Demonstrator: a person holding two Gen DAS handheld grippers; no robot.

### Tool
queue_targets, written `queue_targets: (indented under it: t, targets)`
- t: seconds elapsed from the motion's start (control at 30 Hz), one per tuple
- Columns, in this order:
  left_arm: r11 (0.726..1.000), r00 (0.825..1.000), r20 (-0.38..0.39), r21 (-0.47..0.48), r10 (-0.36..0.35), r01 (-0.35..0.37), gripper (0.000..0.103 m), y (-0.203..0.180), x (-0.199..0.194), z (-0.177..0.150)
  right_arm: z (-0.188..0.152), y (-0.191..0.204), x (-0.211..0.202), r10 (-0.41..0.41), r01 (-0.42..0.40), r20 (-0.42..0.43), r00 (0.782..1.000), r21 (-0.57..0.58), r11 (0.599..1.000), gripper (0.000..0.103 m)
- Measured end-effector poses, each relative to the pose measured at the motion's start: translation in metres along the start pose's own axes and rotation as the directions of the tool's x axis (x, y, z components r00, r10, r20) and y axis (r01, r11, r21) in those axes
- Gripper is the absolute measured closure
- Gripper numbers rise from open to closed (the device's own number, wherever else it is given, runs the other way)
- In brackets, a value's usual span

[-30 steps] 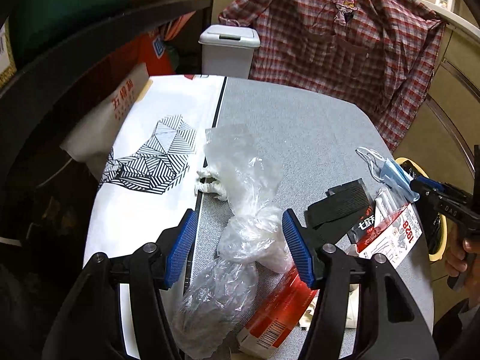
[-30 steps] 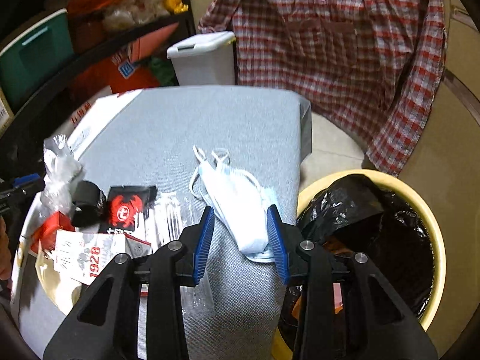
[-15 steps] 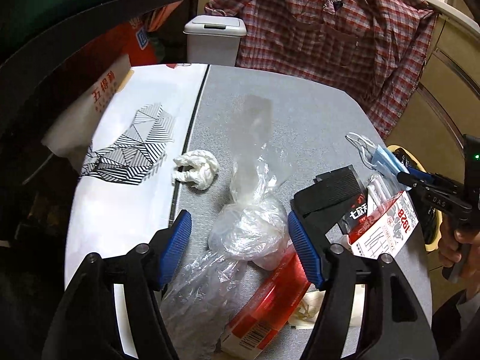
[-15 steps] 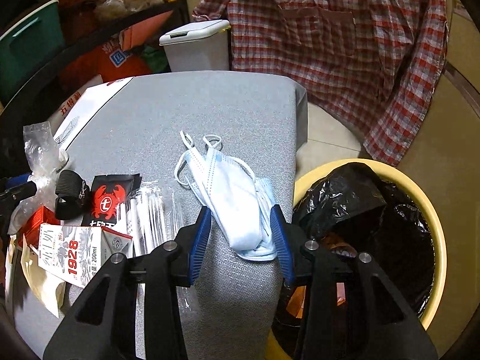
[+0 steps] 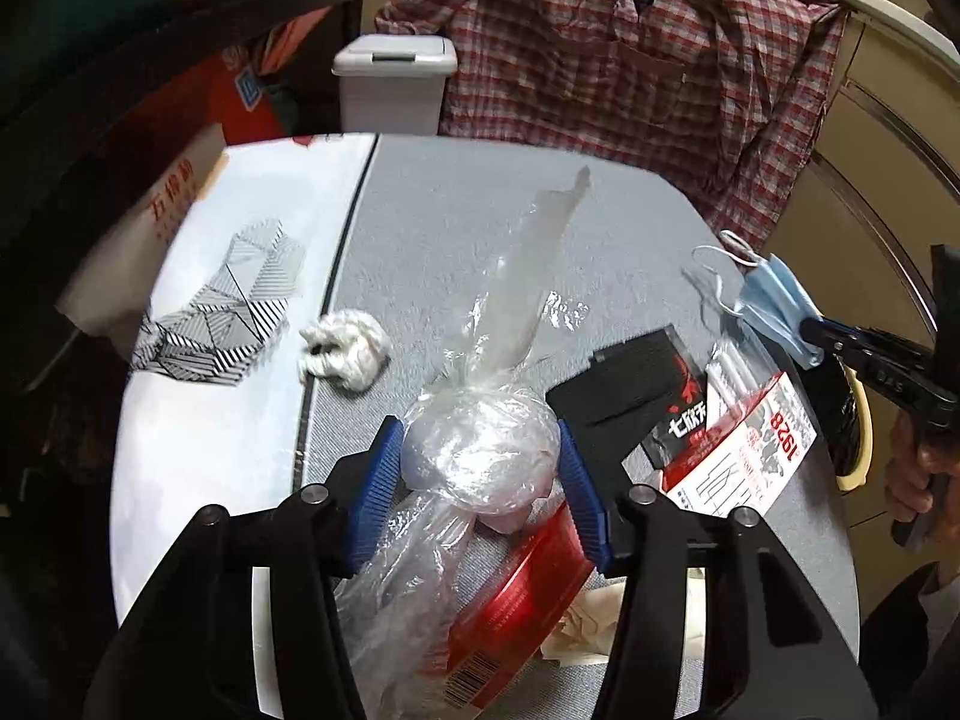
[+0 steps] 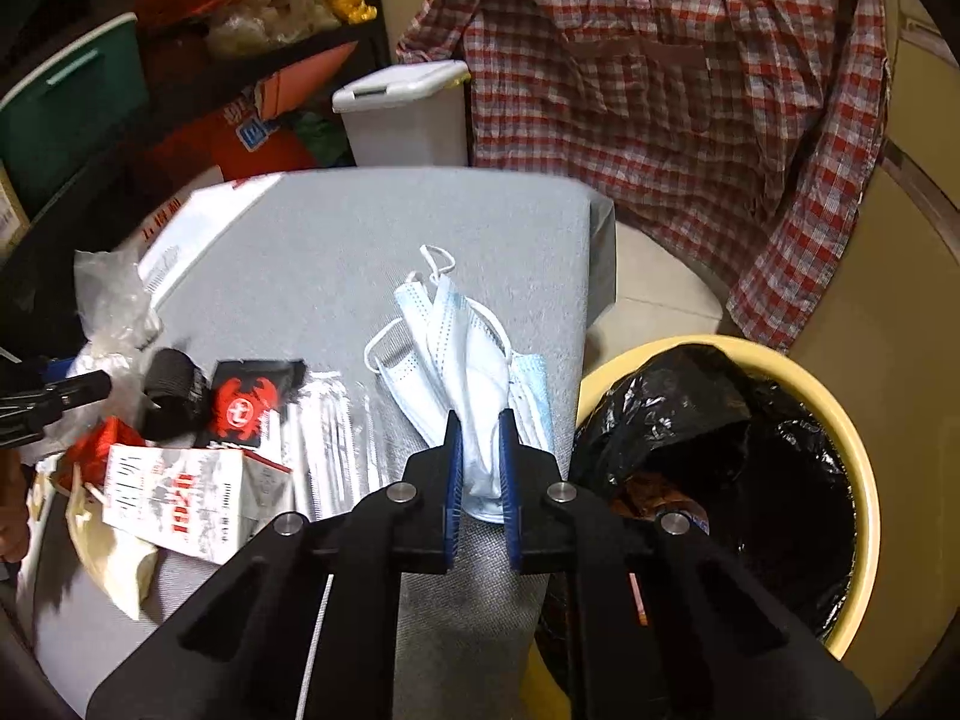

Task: Collect trash
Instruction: 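Lift both items over the trash bin and open both tools to release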

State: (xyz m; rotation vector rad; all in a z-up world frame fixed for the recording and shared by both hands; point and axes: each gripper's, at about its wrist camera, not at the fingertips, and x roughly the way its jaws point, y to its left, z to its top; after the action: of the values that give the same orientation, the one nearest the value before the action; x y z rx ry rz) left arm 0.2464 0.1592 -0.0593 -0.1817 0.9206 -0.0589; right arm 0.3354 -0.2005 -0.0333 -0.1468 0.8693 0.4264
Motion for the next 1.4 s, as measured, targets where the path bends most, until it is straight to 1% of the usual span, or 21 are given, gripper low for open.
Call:
queue_targets:
  t: [0.3, 0.6, 0.73, 0.9, 1.03, 1.2, 1.4]
  targets:
    - [1.0, 0.996, 0.094, -0.028, 0.005, -0.003, 0.052, 0.001, -0.03, 0.013, 0.003, 0.001, -0.051, 0.027, -0.027, 0.107, 0.994, -0.003, 1.0, 0.091]
    - [0.999, 0.981, 0.194, -0.042, 0.017, -0.009, 0.052, -0.018, -0.067, 0.017, -0.005, -0.007, -0.105, 0.028, -0.03, 0.196, 0.98, 0.008, 1.0, 0.091]
    - [0.999, 0.974, 0.224, -0.044, 0.027, -0.017, 0.052, -0.028, -0.08, 0.015, -0.009, -0.013, -0.125, 0.023, -0.03, 0.226, 0.974, 0.024, 0.999, 0.091]
    - [0.999, 0.967, 0.255, -0.03, 0.018, -0.011, 0.051, -0.045, -0.097, 0.011, -0.017, -0.024, -0.148, 0.01, -0.023, 0.254, 0.967, 0.047, 0.999, 0.091]
    - [1.0, 0.964, 0.264, -0.007, 0.0, 0.002, 0.051, -0.068, -0.111, 0.01, -0.023, -0.04, -0.167, -0.006, -0.015, 0.277, 0.961, 0.073, 0.997, 0.091]
    - [0.999, 0.96, 0.275, 0.015, -0.052, 0.05, 0.051, -0.105, -0.122, 0.013, -0.027, -0.06, -0.185, -0.029, -0.005, 0.304, 0.952, 0.11, 0.994, 0.091]
    - [0.992, 0.954, 0.273, 0.054, -0.126, 0.116, 0.051, -0.16, -0.117, 0.019, -0.033, -0.089, -0.198, -0.073, 0.021, 0.318, 0.945, 0.162, 0.987, 0.091]
